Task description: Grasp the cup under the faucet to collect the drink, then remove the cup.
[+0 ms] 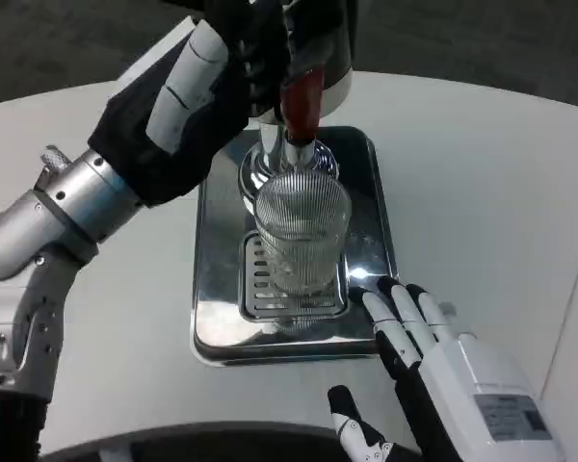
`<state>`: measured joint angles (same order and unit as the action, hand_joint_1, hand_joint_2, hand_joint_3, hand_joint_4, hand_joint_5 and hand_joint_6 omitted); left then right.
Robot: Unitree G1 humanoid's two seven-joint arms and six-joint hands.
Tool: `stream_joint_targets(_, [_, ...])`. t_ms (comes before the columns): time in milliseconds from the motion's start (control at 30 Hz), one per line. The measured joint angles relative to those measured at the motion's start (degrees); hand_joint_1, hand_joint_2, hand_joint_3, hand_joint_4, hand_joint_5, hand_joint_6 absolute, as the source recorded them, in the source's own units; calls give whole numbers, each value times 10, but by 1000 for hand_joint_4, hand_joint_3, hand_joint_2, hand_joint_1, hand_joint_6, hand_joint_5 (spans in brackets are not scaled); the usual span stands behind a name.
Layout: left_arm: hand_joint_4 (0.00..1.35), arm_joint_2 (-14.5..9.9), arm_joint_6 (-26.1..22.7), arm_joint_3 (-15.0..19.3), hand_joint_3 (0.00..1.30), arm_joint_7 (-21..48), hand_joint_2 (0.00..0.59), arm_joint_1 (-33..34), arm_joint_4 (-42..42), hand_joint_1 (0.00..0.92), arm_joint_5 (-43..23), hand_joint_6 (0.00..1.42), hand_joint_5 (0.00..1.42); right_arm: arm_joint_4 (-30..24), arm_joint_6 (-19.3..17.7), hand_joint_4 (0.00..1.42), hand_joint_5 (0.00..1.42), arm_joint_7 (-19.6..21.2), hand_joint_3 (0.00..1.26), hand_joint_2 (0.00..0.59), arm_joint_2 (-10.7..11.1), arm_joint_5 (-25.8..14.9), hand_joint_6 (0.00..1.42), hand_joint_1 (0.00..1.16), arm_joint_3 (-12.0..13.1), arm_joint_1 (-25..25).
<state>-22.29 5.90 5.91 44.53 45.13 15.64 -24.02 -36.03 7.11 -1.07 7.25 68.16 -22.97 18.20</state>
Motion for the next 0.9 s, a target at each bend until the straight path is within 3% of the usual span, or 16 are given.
stream_joint_targets(667, [0, -5, 79, -28, 0, 26, 120, 4, 13, 0, 70, 0, 3, 1, 1, 0, 0, 1, 84, 476, -5, -11, 77, 340, 14, -3])
stream_joint_targets(900, [0, -32, 175, -50, 0, 22, 119, 2, 2, 0, 144, 3, 33, 1, 2, 0, 0, 3, 84, 476, -10, -24, 80, 341, 29, -6])
